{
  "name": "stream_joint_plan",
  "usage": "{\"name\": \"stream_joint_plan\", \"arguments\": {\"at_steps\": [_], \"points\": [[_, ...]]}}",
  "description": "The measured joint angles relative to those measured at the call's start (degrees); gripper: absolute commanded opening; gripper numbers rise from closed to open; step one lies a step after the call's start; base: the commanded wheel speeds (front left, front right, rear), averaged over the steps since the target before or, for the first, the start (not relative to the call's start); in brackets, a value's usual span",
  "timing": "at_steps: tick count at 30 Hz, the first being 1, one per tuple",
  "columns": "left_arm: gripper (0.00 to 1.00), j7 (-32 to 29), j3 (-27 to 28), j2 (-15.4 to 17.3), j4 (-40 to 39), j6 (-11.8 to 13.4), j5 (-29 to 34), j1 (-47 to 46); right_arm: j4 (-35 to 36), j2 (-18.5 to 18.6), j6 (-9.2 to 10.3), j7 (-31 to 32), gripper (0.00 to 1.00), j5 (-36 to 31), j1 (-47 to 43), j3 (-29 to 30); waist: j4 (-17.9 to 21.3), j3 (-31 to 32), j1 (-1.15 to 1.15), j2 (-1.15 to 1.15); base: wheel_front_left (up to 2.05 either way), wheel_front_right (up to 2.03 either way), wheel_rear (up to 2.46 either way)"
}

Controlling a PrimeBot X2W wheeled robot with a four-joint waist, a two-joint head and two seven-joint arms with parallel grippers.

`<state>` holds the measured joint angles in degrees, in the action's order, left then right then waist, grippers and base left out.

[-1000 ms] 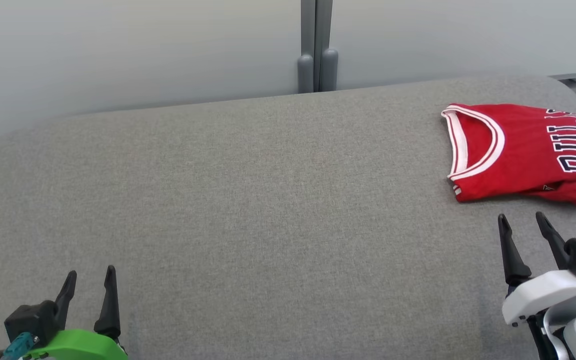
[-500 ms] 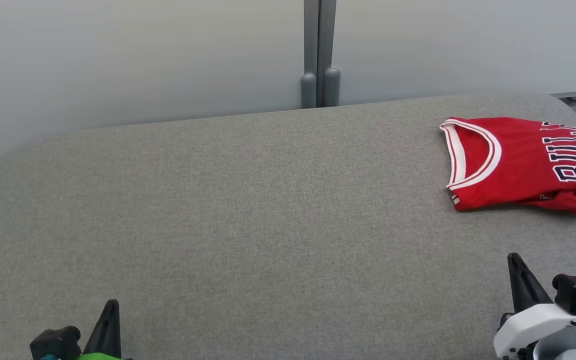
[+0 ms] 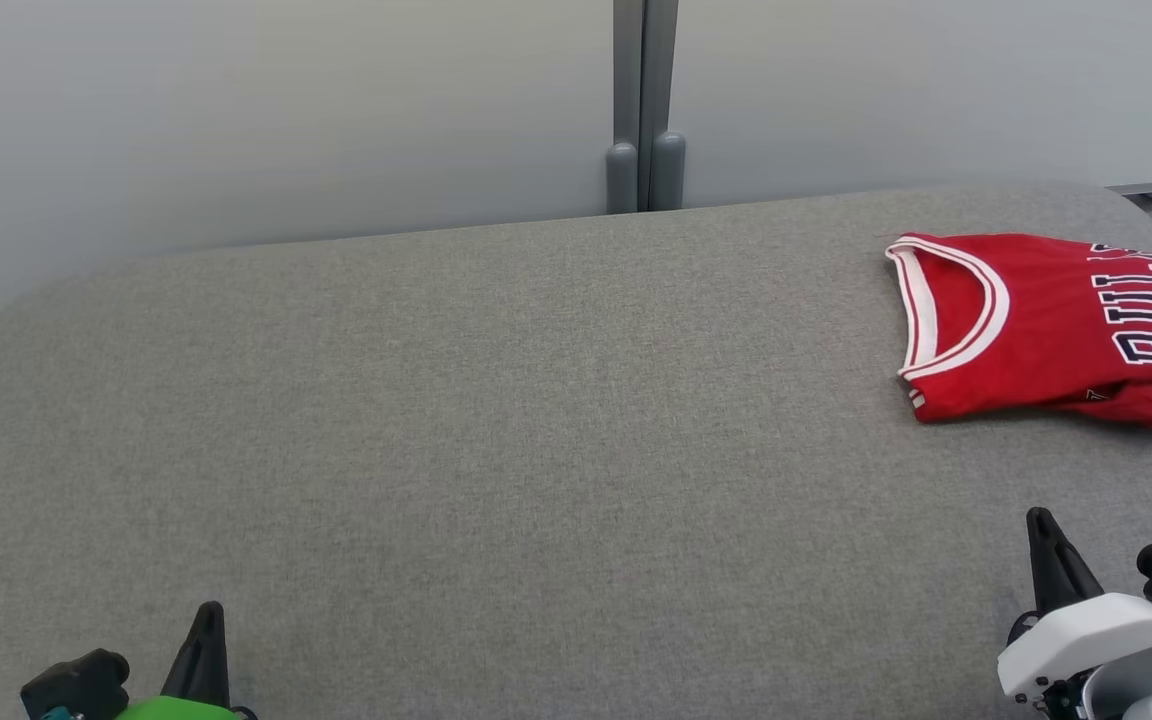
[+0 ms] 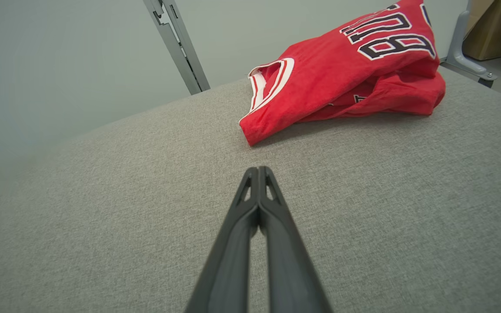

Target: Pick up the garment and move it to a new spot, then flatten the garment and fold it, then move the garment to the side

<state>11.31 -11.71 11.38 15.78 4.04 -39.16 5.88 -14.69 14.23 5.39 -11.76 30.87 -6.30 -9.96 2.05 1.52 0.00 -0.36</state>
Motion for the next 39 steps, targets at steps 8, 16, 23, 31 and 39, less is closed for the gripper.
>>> {"name": "stream_joint_plan", "arguments": {"at_steps": [8, 16, 23, 31, 39], "points": [[0.00, -1.8, 1.4, -1.3, 0.0, -1.1, -4.7, -0.1, 0.0, -1.6, -1.29, 1.9, 0.00, 5.4, 0.8, 1.7, -0.2, -0.2, 0.00, 0.00, 0.00, 0.00, 0.00], [0.00, -3.3, 2.7, -1.6, 0.0, -2.0, -9.6, -0.9, 0.0, -2.2, -2.21, 3.5, 0.00, 10.8, 1.3, 3.2, -0.4, -0.3, 0.00, 0.00, 0.00, 0.00, 0.00], [0.00, -4.7, 4.2, -2.4, 0.0, -2.6, -13.6, -1.5, -0.1, -3.4, -3.14, 4.9, 0.00, 15.3, 2.4, 4.4, -0.5, -0.4, 0.00, 0.00, 0.00, 0.00, 0.00], [0.00, -5.8, 5.2, -3.2, 0.0, -3.4, -17.4, -1.8, -0.2, -3.9, -3.89, 6.3, 0.00, 19.8, 2.7, 5.8, -0.7, -0.6, 0.00, 0.00, 0.00, 0.00, 0.00], [0.00, -7.6, 6.5, -3.6, 0.0, -4.5, -21.6, -3.0, -0.4, -5.3, -4.88, 7.7, 0.00, 25.2, 3.8, 7.3, -0.9, -0.7, 0.00, 0.00, 0.00, 0.00, 0.00]]}}
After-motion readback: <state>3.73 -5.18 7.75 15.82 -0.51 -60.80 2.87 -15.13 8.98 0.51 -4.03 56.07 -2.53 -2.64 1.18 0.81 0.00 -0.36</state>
